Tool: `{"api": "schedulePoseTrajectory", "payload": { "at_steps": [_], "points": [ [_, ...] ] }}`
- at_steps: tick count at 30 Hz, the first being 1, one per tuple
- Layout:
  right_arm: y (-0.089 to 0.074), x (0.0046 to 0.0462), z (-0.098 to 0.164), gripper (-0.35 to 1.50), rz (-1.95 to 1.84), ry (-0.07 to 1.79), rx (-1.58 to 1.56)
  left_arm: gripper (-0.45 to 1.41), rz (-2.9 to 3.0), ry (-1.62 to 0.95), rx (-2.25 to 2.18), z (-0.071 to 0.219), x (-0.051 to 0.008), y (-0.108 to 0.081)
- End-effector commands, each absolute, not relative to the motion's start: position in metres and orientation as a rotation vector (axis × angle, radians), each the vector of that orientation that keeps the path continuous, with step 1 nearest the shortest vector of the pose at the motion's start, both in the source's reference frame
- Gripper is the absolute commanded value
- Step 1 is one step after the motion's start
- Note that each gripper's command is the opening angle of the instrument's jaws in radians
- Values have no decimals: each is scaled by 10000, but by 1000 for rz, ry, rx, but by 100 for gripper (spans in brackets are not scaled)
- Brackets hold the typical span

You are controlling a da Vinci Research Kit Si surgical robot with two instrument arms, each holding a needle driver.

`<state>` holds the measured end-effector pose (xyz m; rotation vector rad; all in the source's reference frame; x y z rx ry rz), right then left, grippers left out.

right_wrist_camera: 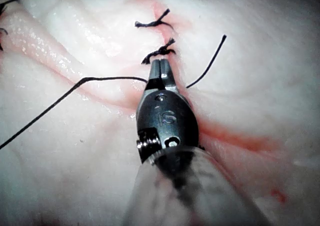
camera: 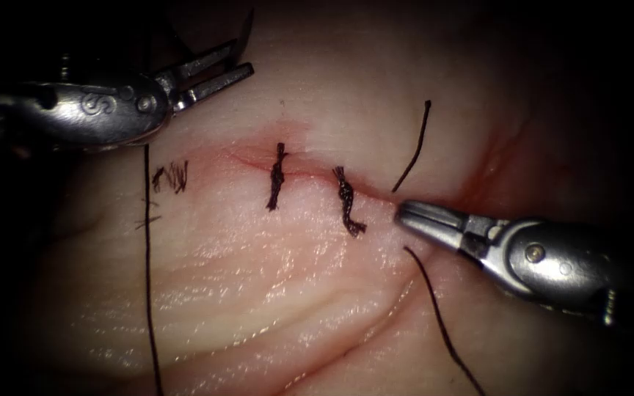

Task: Wound Closure

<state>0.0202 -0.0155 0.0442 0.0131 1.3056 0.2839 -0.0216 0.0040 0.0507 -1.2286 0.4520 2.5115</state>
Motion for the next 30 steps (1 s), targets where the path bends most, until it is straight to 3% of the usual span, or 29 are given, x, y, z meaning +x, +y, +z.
{"api": "schedulePoseTrajectory", "payload": {
  "at_steps": [1, 23, 26, 28, 30],
  "points": [
    [-158, 214, 456, -35, 266, 1302, 17, -45, 2511, 454, -1231, 512, -221, 42],
    [-164, 211, 491, -35, 253, 1323, 27, -45, 2509, 446, -1229, 512, -221, 41],
    [-153, 200, 465, 15, 308, 1341, 12, -45, 2509, 446, -1229, 512, -221, 42],
    [-142, 192, 449, 66, 369, 1353, 29, -45, 2509, 447, -1228, 512, -221, 42],
    [-134, 188, 440, 78, 464, 1370, 91, -45, 2509, 447, -1228, 512, -221, 42]
  ]
}}
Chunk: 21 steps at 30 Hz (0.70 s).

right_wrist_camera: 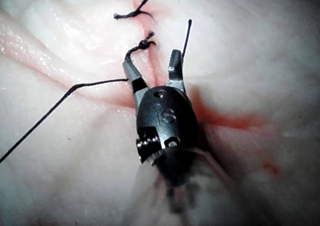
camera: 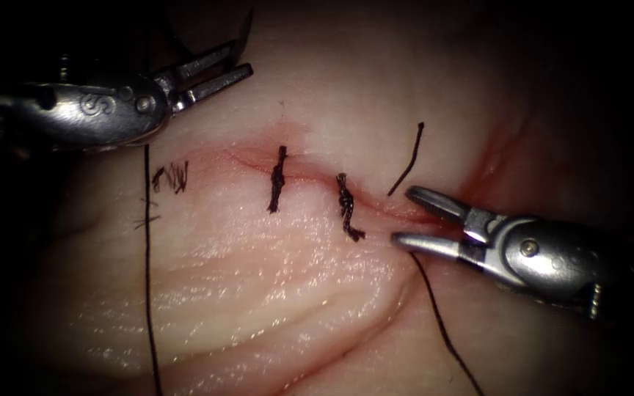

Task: Wound Closure

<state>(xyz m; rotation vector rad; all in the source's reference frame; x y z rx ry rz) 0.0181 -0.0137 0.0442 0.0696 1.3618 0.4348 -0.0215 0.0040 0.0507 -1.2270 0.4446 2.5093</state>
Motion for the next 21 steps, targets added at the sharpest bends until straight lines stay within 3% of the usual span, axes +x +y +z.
{"api": "schedulePoseTrajectory", "payload": {
  "at_steps": [1, 2, 5, 7, 21],
  "points": [
    [-130, 185, 435, 64, 564, 1384, 165, -45, 2508, 447, -1227, 512, -222, 41],
    [-127, 184, 434, 62, 605, 1390, 194, -45, 2508, 446, -1230, 512, -222, 41],
    [-118, 186, 435, 96, 684, 1384, 252, -45, 2508, 448, -1229, 513, -223, 41],
    [-114, 189, 440, 103, 719, 1372, 279, -45, 2513, 444, -1226, 514, -223, 41],
    [-100, 214, 472, 84, 809, 1240, 294, -45, 2535, 434, -1212, 519, -225, 39]
  ]
}}
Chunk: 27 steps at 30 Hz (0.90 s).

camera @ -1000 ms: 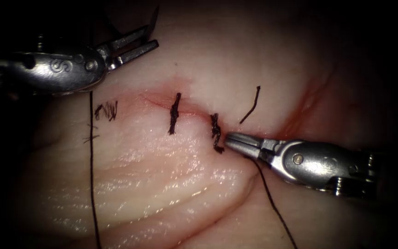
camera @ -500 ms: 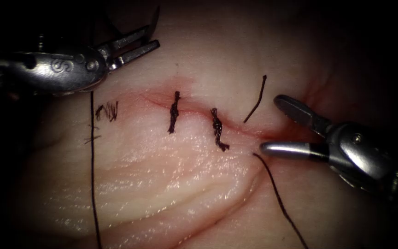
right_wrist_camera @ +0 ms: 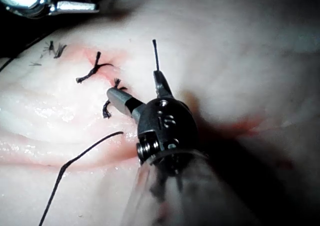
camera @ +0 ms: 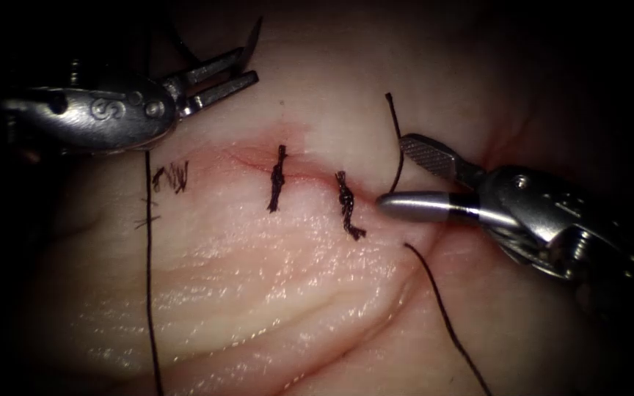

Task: Wound Closure

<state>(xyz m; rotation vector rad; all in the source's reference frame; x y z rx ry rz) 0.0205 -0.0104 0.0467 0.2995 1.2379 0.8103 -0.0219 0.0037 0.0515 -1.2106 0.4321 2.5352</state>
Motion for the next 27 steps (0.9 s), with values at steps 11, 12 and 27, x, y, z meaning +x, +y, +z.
{"api": "schedulePoseTrajectory", "payload": {
  "at_steps": [11, 12, 27],
  "points": [
    [-99, 206, 469, 101, 827, 1224, 281, -45, 2550, 429, -1198, 524, -228, 36],
    [-98, 205, 469, 101, 829, 1223, 281, -45, 2550, 429, -1198, 524, -228, 36],
    [-89, 213, 480, 24, 841, 1212, 265, -45, 2556, 429, -1187, 527, -232, 36]
  ]
}}
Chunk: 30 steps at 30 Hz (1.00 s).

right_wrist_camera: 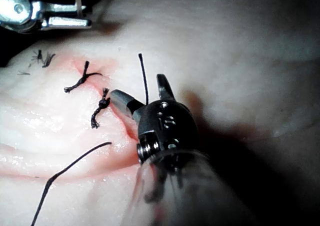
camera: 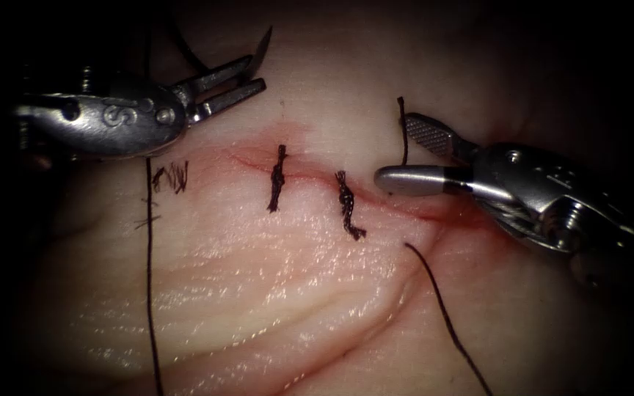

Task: Wound Closure

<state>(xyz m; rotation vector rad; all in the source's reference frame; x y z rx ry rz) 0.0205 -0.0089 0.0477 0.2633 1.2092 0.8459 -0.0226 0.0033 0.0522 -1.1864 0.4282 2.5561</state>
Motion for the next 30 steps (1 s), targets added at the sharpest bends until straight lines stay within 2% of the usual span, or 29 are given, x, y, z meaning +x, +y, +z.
{"api": "schedulePoseTrajectory", "payload": {
  "at_steps": [1, 10, 30],
  "points": [
    [-89, 213, 480, -35, 839, 1209, 266, -45, 2558, 429, -1185, 529, -233, 36],
    [-79, 209, 476, -35, 860, 1180, 262, -45, 2635, 359, -1090, 550, -248, 64],
    [-52, 195, 444, -35, 929, 1250, 253, -45, 2804, 402, -847, 588, -266, 100]
  ]
}}
